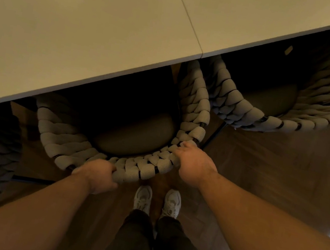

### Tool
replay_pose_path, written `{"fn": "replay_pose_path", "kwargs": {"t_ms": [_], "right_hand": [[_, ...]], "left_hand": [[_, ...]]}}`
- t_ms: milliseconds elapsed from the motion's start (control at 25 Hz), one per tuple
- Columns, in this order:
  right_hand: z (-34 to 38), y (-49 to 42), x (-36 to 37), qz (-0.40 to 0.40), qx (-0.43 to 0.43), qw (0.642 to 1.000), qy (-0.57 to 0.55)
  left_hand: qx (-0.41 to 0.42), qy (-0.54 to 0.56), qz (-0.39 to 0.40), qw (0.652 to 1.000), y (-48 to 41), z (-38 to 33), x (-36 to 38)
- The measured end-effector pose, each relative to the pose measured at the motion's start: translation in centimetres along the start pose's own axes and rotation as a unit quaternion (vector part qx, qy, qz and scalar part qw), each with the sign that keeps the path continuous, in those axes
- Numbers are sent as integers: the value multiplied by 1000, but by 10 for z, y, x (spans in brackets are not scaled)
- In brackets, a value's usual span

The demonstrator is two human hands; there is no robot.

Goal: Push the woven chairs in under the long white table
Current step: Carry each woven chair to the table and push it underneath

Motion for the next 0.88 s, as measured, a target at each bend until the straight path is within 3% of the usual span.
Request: {"fn": "replay_pose_path", "kwargs": {"t_ms": [200,400,680,880], "right_hand": [[-31,54,-18,-27,109,989,-99],[-66,118,-37,-112,199,965,-128],[-162,209,-26,-184,292,922,-177],[-264,266,-28,-195,301,919,-164]], "left_hand": [[51,40,-86,994,22,-40,-38],[94,29,-189,977,48,-96,-83],[141,-18,-189,972,66,-217,-122],[165,-11,-188,968,71,-343,-116]]}}
Point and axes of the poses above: each hand's wrist, its own y-axis away from the middle knuckle, its own x-axis out of the palm, z = x × y, the point moved 6 cm from there along -y, towards the middle knuckle, and after that the axes turned 3 degrees about -x, right-handed, at the moved point
